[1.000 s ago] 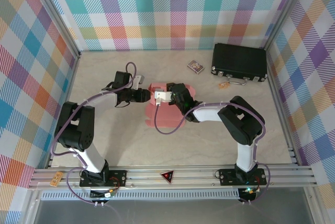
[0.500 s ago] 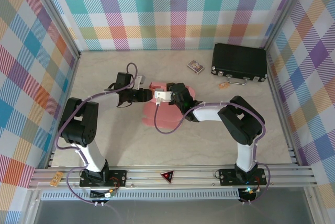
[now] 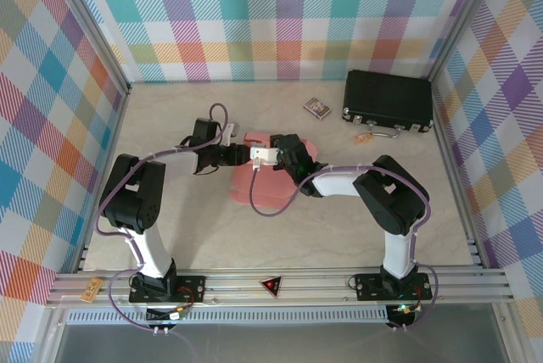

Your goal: Fold the paper box

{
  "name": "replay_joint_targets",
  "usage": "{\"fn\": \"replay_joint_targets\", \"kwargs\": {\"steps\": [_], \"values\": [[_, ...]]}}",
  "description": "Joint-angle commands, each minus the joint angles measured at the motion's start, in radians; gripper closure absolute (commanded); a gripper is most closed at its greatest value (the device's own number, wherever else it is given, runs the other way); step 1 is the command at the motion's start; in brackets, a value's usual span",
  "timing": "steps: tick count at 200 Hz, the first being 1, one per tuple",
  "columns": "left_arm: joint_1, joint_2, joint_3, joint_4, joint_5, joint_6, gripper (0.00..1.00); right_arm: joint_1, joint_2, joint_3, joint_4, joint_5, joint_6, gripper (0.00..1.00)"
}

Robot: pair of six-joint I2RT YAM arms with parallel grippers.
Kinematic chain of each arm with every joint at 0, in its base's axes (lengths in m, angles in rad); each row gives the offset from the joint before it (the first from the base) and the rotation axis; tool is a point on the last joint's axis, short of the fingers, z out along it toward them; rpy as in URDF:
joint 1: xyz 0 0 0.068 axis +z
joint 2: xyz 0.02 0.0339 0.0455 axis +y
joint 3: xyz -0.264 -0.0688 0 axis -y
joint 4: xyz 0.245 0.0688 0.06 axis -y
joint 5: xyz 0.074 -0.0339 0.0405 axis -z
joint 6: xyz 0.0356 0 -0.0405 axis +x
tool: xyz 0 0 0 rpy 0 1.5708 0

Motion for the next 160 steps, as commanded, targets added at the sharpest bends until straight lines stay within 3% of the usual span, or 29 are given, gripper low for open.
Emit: {"fn": "replay_joint_targets", "kwargs": {"steps": [1,160], "values": [[-0.011,0.011,-0.006,0.065,-0.028,0.008,0.59,0.002,-0.005,0.012,-0.059,-0.038,0.028,0.88],[-0.067,0.037,-0.019,0.127,-0.158,0.040,0.69,0.020,-0.013,0.012,-0.079,-0.035,0.049,0.87]]}}
